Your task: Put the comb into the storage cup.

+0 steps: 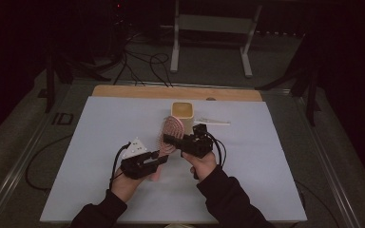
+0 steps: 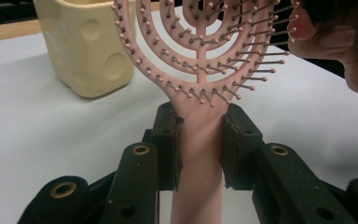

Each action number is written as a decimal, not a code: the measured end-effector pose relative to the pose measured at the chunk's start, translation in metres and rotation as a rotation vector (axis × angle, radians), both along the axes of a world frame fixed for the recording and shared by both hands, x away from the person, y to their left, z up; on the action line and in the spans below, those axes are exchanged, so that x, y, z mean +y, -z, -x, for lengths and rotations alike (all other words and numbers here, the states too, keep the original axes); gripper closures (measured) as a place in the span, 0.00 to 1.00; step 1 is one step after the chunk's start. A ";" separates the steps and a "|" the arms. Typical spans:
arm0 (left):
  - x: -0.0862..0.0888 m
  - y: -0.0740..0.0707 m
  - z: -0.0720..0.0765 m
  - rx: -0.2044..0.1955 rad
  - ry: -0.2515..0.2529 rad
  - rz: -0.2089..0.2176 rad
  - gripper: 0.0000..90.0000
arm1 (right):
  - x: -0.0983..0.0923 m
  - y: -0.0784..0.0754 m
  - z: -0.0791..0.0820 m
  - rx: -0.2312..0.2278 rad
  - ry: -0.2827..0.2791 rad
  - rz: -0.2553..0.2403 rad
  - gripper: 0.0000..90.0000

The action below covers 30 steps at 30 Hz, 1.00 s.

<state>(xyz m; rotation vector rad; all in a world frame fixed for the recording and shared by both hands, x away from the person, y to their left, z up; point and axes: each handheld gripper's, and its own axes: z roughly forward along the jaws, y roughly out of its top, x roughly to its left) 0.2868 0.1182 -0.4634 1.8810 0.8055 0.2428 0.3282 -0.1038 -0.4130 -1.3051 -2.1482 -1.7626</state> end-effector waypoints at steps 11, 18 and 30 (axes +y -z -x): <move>0.001 0.002 -0.004 0.038 0.025 0.001 0.61 | -0.002 -0.006 0.000 -0.058 0.003 0.040 0.71; 0.007 -0.001 -0.006 0.088 0.017 0.014 0.47 | -0.010 -0.016 -0.001 -0.140 0.013 0.061 0.71; 0.009 0.000 -0.008 0.122 0.002 -0.027 0.23 | -0.016 -0.027 -0.001 -0.214 -0.027 0.081 0.71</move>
